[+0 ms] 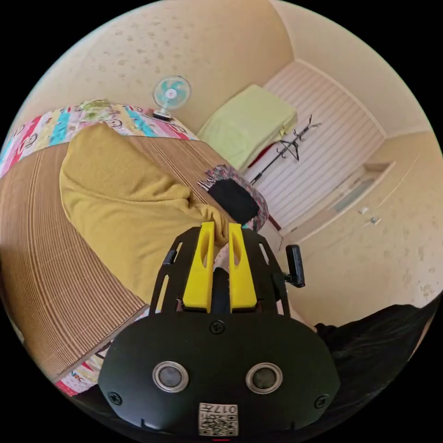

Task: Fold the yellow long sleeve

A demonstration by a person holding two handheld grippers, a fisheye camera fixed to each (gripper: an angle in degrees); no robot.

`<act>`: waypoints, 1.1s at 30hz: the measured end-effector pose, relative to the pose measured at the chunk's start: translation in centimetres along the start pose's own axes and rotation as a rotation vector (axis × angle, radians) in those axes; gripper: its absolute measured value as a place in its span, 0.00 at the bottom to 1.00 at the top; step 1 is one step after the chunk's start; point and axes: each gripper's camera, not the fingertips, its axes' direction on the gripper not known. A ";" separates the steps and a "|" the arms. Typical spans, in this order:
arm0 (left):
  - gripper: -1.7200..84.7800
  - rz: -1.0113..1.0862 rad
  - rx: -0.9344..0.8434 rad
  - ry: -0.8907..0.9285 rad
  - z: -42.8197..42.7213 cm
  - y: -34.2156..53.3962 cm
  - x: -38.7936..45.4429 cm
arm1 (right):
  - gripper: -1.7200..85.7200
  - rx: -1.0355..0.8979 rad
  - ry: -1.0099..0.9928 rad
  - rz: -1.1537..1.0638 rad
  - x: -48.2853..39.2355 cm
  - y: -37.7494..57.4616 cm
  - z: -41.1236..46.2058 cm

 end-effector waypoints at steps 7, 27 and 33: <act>0.13 -0.084 -0.038 0.024 6.5 8.2 -1.0 | 0.05 -0.024 -0.146 0.103 6.1 3.0 -5.4; 0.21 -0.639 0.103 -0.191 7.2 18.4 -13.4 | 0.18 -0.365 -0.535 0.095 8.6 -5.2 -4.4; 0.15 -0.666 0.056 -0.128 10.5 20.0 -15.6 | 0.20 -0.449 -0.520 0.085 8.1 -6.9 -1.9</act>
